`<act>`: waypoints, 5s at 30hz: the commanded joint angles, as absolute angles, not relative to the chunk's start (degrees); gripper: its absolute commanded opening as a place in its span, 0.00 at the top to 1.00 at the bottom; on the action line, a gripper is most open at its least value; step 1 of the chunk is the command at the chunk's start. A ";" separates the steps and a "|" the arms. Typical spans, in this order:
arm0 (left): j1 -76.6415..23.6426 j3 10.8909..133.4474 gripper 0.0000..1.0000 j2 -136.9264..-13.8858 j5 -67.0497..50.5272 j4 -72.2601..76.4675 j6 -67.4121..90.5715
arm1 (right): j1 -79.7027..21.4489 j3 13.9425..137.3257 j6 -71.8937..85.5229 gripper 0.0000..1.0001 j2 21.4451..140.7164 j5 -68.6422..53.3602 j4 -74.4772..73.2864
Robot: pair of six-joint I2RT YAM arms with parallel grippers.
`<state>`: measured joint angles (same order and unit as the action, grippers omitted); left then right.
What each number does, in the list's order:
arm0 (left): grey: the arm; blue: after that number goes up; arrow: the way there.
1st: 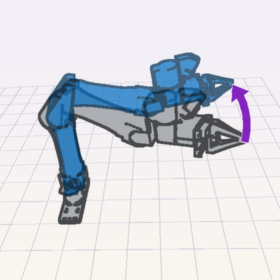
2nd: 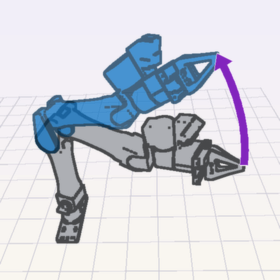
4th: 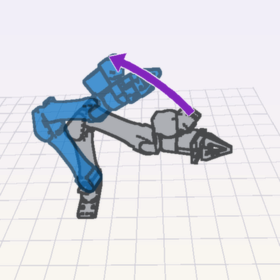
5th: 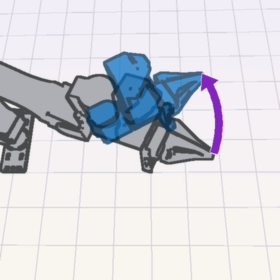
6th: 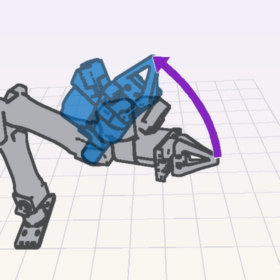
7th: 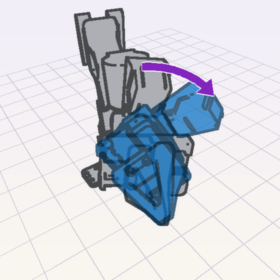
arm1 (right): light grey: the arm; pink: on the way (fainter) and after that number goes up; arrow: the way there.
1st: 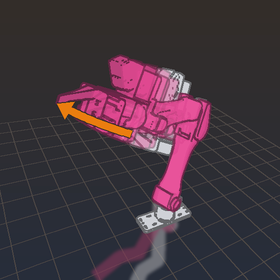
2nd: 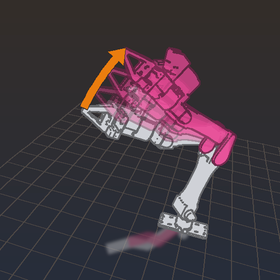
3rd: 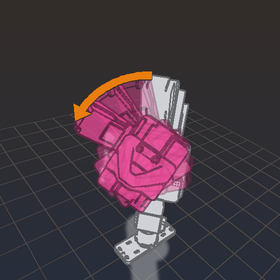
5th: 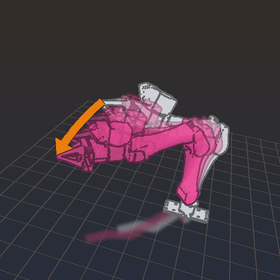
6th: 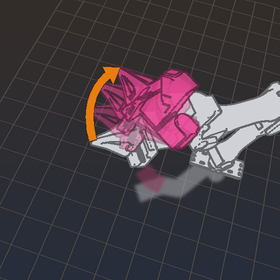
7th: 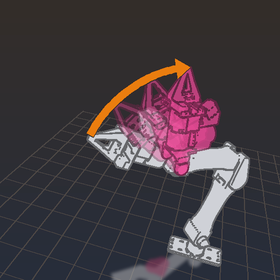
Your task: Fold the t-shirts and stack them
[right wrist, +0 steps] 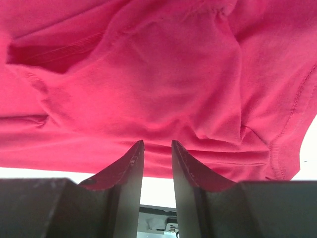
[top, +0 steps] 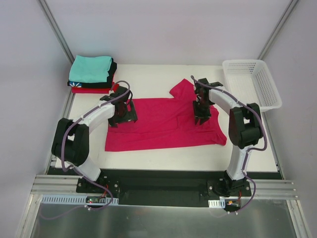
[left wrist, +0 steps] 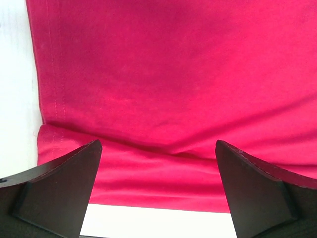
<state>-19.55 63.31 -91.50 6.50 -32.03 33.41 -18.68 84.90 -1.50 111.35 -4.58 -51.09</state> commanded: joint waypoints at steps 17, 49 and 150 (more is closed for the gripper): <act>-20.48 67.93 0.01 -98.16 9.23 -29.27 30.50 | -20.21 91.31 -3.95 0.27 112.67 4.92 -50.36; -19.25 53.27 0.01 -93.36 4.22 -28.39 32.16 | -20.83 75.33 -2.81 0.04 111.01 3.25 -46.32; -19.42 67.77 0.01 -93.52 -2.90 -31.11 32.17 | -5.98 122.17 -4.13 0.53 142.56 -53.00 -33.48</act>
<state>-19.79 68.36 -95.92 -2.02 -30.00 31.11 -5.43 123.11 -2.39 146.74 -53.15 -31.20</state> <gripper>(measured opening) 0.991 0.567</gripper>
